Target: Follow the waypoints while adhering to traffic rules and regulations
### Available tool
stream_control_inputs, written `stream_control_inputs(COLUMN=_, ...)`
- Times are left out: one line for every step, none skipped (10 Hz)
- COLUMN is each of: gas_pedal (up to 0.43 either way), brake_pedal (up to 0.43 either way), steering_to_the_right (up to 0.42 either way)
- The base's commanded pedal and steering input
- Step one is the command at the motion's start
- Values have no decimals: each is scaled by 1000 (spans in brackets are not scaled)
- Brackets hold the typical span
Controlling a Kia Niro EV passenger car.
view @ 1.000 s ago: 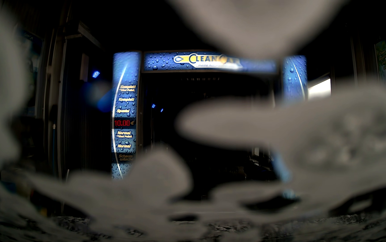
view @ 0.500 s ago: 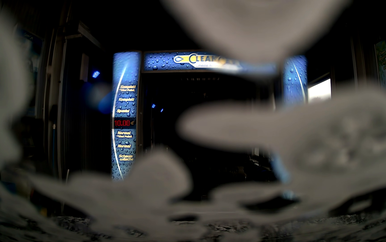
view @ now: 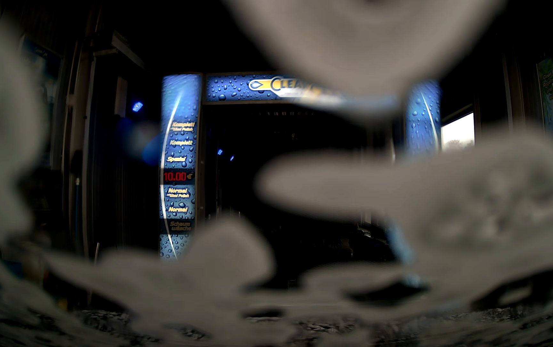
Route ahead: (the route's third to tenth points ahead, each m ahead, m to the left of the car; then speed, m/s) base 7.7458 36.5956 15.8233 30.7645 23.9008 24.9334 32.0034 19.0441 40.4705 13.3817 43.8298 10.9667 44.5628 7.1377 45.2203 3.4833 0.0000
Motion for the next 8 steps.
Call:
stream_control_inputs(gas_pedal=0, brake_pedal=0, steering_to_the_right=-14)
stream_control_inputs(gas_pedal=0, brake_pedal=0, steering_to_the_right=-14)
stream_control_inputs(gas_pedal=0, brake_pedal=0, steering_to_the_right=-14)
stream_control_inputs(gas_pedal=0, brake_pedal=6, steering_to_the_right=-14)
stream_control_inputs(gas_pedal=0, brake_pedal=0, steering_to_the_right=-14)
stream_control_inputs(gas_pedal=0, brake_pedal=0, steering_to_the_right=-15)
stream_control_inputs(gas_pedal=0, brake_pedal=0, steering_to_the_right=-14)
stream_control_inputs(gas_pedal=0, brake_pedal=6, steering_to_the_right=-15)
